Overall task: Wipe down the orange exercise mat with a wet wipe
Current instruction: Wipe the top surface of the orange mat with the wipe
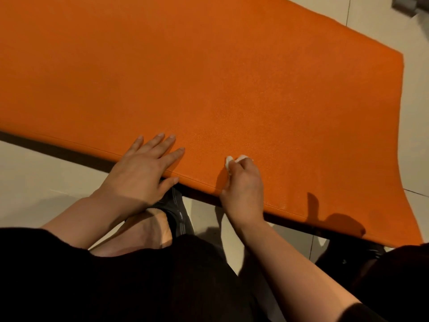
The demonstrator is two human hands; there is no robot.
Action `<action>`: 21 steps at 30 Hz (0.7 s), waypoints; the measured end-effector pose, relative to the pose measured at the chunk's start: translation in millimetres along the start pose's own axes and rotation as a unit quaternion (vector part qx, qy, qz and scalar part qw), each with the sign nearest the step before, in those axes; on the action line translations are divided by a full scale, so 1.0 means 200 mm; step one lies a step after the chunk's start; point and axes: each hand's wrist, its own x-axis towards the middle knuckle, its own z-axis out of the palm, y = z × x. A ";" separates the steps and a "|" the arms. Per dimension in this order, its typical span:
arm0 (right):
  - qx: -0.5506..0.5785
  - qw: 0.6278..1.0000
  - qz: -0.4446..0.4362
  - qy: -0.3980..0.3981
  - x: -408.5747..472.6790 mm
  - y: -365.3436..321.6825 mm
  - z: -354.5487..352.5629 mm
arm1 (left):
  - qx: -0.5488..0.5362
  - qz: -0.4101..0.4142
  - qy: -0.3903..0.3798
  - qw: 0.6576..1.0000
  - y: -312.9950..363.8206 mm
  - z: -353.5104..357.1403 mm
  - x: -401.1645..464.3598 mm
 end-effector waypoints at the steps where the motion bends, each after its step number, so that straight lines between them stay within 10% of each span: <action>1: 0.011 1.000 -0.013 -0.006 -0.01 -0.06 0.02 | 0.000 0.000 0.002 1.000 0.00 0.00 0.00; 5: 0.051 0.988 -0.133 -0.068 -0.05 -0.28 0.07 | 0.006 0.001 -0.003 1.000 0.00 -0.01 -0.01; 12: -0.014 1.000 -0.021 -0.005 -0.21 0.08 0.03 | 0.051 0.011 -0.004 0.999 -0.01 0.00 -0.01; 21: 0.030 0.987 -0.158 0.012 -0.16 -0.01 0.11 | 0.146 0.003 0.001 0.989 0.04 0.01 0.02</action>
